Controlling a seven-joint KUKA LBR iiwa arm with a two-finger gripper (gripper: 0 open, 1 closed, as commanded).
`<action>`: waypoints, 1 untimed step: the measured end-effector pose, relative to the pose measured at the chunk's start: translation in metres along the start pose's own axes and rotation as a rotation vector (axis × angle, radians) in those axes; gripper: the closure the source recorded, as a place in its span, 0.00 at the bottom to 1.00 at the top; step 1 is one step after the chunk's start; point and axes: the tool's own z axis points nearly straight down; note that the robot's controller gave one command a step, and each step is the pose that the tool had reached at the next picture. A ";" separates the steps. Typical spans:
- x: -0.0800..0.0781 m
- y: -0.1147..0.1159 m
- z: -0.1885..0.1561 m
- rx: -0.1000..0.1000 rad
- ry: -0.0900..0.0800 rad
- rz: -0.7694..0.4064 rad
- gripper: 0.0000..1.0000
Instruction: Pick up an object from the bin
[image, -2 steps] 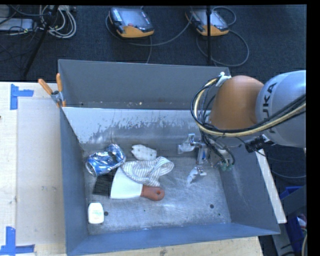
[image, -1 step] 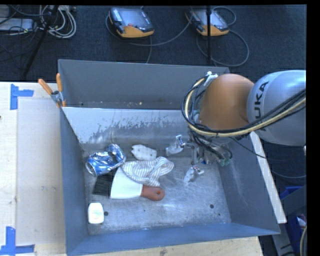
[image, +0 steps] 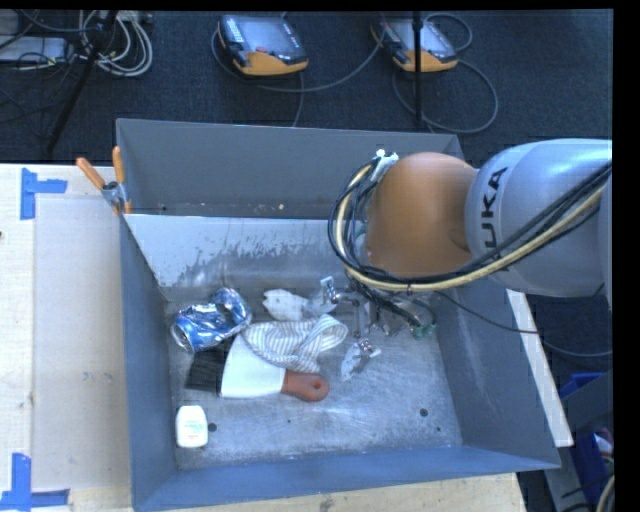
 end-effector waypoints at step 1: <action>-0.008 -0.002 0.052 0.003 -0.006 -0.092 0.00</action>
Offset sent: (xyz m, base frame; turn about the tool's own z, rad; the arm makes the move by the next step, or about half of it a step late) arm 0.0033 0.0181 -0.0728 -0.3991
